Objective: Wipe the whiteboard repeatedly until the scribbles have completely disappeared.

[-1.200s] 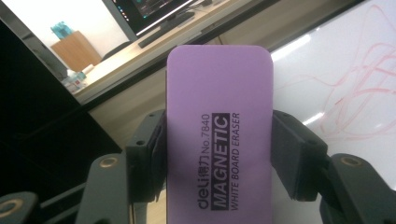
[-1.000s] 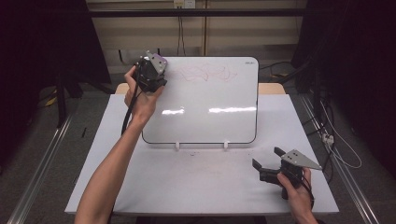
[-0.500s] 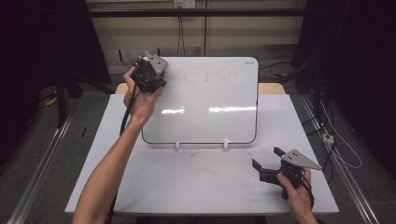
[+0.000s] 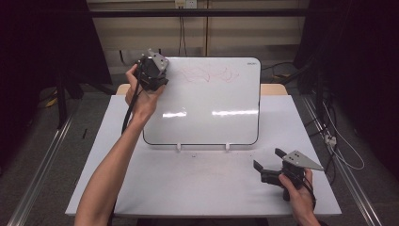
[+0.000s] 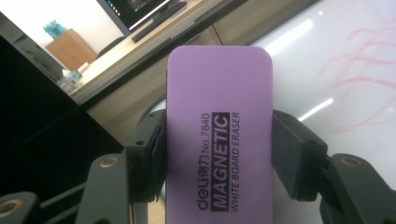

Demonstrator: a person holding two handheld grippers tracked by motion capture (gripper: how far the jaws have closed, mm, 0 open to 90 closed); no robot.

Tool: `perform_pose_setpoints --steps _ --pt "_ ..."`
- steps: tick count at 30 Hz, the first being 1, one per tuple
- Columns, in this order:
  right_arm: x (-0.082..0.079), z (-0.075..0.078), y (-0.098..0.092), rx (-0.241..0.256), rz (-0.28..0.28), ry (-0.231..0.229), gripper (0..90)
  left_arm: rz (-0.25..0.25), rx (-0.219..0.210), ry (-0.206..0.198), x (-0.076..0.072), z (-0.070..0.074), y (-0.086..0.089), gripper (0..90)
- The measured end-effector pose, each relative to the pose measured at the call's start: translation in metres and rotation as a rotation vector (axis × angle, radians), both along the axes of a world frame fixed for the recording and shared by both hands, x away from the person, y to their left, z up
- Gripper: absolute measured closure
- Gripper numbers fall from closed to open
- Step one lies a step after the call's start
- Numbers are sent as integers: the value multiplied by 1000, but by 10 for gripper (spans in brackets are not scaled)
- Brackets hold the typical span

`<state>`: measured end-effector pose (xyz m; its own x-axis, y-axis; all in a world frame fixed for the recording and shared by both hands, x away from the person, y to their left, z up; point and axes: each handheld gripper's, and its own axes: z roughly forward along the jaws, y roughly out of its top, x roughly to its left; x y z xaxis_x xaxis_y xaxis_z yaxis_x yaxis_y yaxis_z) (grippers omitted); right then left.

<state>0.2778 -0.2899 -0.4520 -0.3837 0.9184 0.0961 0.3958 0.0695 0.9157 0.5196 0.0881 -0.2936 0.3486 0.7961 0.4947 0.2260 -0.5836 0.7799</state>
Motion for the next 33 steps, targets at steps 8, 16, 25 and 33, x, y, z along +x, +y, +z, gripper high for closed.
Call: perform_pose_setpoints --steps 8,16,25,33 --pt "-1 0 0 0 12 4 38 -87 46 10 -18 -17 -36 413" --pt "-1 0 0 4 11 2 38 -95 8 20 -10 -8 -31 413" --pt "-1 -1 -1 8 6 7 38 -59 2 0 7 12 -40 413" --pt "-1 0 0 6 9 5 38 -123 87 -3 -11 -9 -79 413"
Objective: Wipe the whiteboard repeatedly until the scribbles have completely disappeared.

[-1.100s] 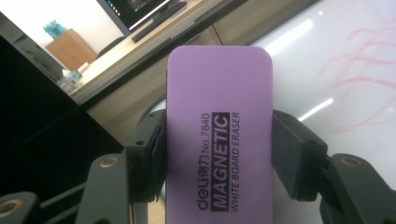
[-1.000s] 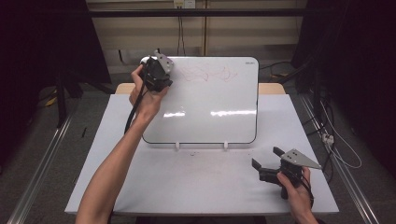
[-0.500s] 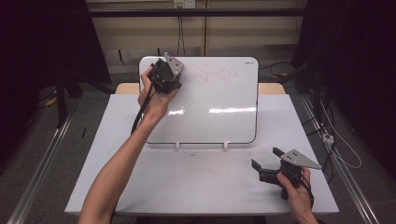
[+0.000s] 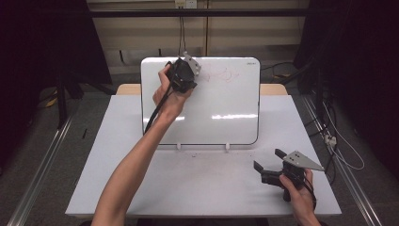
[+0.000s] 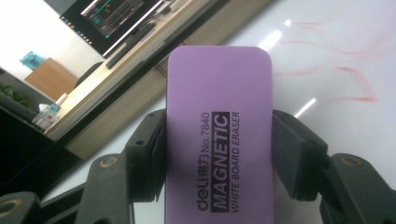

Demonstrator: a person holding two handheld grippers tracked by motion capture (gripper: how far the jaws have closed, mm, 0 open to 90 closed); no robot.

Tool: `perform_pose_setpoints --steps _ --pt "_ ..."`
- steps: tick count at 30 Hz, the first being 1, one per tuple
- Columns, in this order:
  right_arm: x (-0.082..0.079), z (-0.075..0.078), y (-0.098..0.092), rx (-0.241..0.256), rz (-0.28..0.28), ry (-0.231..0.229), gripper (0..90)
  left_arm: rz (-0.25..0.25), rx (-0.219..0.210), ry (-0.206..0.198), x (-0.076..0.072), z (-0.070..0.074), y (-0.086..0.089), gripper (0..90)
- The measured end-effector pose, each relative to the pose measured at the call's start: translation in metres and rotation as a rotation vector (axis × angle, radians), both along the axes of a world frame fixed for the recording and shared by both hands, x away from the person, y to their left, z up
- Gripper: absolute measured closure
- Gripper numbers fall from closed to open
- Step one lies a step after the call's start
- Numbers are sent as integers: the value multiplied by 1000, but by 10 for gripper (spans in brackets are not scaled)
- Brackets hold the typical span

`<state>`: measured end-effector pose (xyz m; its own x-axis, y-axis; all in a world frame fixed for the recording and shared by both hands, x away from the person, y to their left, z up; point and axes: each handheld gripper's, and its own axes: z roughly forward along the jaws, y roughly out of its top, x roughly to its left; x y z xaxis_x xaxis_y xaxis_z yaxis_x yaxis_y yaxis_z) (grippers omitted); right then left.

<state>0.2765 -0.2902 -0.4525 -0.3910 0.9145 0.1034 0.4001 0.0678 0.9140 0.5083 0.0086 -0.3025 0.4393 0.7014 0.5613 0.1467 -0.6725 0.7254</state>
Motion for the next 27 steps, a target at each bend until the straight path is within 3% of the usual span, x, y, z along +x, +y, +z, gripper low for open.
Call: perform_pose_setpoints --steps 3,5,13,15,18,23,27 --pt "0 0 1 2 3 -1 38 -29 19 -17 -8 -5 -5 413" --pt "-1 0 0 -3 7 -5 38 -39 -13 10 -5 -2 1 413" --pt "0 0 -1 1 1 -1 38 65 -83 -6 20 23 31 413" --pt "0 0 -1 1 2 -1 38 80 -80 -19 22 25 33 413" --pt "0 0 -1 -1 1 -1 38 87 -62 -21 19 22 25 413" --pt "0 0 1 -2 6 -4 38 17 -20 -15 6 8 -4 413" --pt "0 0 1 -4 9 -2 38 -17 35 -36 -5 -2 -22 413"
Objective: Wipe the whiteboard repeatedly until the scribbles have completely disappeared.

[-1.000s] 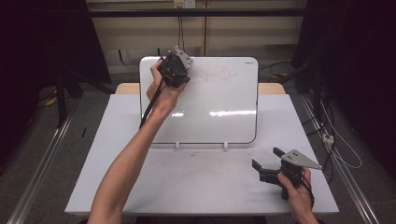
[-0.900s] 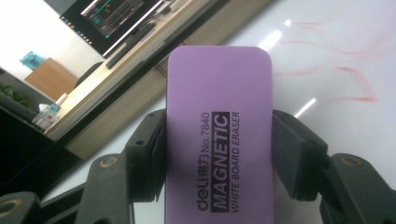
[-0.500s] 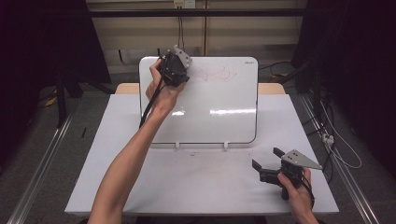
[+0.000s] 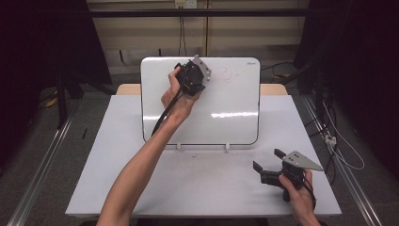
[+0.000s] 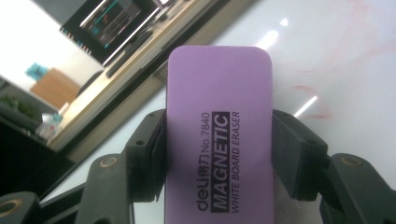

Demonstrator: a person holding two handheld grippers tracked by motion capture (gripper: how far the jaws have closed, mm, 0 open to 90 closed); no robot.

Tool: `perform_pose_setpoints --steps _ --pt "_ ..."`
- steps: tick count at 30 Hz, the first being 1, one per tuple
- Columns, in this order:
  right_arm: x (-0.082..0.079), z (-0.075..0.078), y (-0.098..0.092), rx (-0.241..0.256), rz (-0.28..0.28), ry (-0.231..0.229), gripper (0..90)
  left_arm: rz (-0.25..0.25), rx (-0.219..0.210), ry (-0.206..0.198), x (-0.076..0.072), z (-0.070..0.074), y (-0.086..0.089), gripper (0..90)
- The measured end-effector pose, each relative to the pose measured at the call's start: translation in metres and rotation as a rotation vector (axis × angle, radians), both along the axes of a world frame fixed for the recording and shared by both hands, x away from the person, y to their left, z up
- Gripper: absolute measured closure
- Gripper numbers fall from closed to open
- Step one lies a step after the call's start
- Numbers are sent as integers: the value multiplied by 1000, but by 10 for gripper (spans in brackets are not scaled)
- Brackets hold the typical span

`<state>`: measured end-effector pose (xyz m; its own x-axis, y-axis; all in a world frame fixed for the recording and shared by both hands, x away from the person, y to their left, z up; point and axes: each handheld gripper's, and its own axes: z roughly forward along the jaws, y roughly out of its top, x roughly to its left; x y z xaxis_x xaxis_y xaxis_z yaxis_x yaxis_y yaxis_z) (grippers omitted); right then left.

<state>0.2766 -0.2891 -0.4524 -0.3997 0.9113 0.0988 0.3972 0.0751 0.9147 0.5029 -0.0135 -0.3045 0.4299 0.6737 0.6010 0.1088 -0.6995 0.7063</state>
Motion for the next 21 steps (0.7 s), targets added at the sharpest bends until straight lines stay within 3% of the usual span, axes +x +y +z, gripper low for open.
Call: perform_pose_setpoints --steps 3,8,12,15,18,21 --pt "0 0 0 6 -4 0 38 -9 -38 27 5 3 6 413" --pt "-1 0 -2 2 -5 1 38 63 -80 5 17 17 29 413" --pt "-1 0 -3 9 -12 2 38 123 -144 18 25 23 57 413" --pt "-1 -1 -3 4 -11 2 38 146 -166 17 26 24 69 413" --pt "0 0 -1 5 -11 4 38 150 -166 17 25 23 65 413" --pt "0 0 0 1 -6 0 38 119 -166 22 23 20 55 413"
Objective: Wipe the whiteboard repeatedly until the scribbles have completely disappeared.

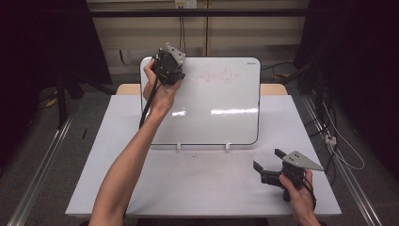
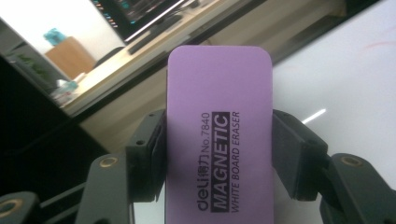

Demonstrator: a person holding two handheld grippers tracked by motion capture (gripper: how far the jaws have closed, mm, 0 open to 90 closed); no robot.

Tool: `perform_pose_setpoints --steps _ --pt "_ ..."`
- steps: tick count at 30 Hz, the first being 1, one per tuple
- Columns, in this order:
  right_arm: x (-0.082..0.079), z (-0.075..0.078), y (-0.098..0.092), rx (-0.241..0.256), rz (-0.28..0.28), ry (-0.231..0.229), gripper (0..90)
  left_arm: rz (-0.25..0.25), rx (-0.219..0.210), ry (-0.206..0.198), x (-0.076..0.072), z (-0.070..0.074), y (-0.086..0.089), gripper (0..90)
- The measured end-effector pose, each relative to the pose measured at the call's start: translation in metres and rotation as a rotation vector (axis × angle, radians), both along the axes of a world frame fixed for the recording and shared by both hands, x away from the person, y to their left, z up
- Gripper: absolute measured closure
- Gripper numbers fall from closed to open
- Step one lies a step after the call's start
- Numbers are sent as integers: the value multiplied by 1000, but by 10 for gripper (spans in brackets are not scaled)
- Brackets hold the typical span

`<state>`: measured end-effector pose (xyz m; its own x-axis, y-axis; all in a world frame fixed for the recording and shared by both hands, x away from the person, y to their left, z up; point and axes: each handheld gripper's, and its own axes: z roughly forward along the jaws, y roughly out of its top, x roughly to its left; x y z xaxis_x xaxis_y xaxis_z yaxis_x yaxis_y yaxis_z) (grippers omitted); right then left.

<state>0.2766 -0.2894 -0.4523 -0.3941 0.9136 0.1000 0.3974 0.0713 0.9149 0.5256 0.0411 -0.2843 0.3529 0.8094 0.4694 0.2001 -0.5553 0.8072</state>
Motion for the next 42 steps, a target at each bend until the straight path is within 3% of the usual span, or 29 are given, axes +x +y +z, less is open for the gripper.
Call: perform_pose_setpoints --steps 4,8,11,16,19,22,24,28,31,35,42 --pt "-1 0 -1 2 -2 2 38 -8 22 -17 -2 -1 -14 413" --pt "-1 0 -3 6 0 -1 38 12 4 -47 2 2 -17 413" --pt "-2 0 -4 7 -4 -2 38 17 19 -38 2 1 -22 413" --pt "-1 -1 -4 5 -2 3 38 -45 36 -21 -11 -13 -38 413" --pt "-1 0 -2 5 1 -1 38 -86 86 -36 -21 -21 -49 413" --pt "-1 0 -1 2 7 -1 38 -96 58 -23 -17 -17 -42 413" --pt "-1 0 -1 3 5 0 38 -64 66 -37 -12 -11 -33 413" --pt "-1 -1 -2 6 -2 2 38 -4 -4 -24 0 1 -13 413" --pt "-1 -1 -3 5 -2 3 38 21 -41 -34 3 0 -8 413" --pt "-1 -1 -2 3 -1 4 38 0 -21 -23 -2 -3 -19 413" --pt "-1 0 -1 2 5 -1 38 -84 60 -29 -18 -19 -58 413"
